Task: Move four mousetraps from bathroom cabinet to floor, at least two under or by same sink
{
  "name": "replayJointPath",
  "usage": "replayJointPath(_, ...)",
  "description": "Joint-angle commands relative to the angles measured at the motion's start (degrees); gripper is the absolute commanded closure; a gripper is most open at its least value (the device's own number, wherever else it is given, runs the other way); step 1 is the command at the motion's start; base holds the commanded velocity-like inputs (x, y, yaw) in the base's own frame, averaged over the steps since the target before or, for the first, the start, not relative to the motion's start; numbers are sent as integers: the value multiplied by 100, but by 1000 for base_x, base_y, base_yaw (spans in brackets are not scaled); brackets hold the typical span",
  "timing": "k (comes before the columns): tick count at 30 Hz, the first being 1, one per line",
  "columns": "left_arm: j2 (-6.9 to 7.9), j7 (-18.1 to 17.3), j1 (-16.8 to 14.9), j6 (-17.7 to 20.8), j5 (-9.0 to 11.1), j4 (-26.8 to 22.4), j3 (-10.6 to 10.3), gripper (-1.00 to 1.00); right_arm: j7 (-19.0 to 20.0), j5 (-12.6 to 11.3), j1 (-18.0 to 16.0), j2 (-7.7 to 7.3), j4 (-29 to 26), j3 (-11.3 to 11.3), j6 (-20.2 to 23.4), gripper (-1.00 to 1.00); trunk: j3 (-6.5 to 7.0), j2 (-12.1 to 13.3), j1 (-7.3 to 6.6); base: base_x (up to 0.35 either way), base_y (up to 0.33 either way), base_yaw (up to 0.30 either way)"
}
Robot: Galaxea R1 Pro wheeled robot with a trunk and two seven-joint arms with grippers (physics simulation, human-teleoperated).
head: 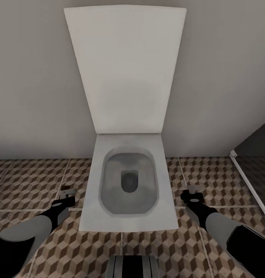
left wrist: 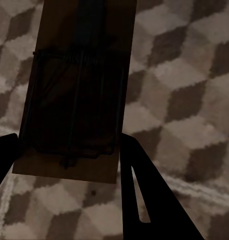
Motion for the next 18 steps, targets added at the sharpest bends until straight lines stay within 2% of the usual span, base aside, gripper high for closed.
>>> replayJointPath(1,0,30,-2,-13,34,-11,-48,100,-32,-75,-1,-40,-7,33,-14,100,-3,-1,-1,0,0,0)
replayJointPath(7,-19,38,-2,-4,33,-11,-48,100,-54,-79,-61,-185,32,-71,36,100,-3,-1,-1,0,0,0)
replayJointPath(18,-3,39,-2,-12,33,-1,-55,100,-11,-79,-72,-186,40,-88,3,100,-3,-1,-1,0,0,0)
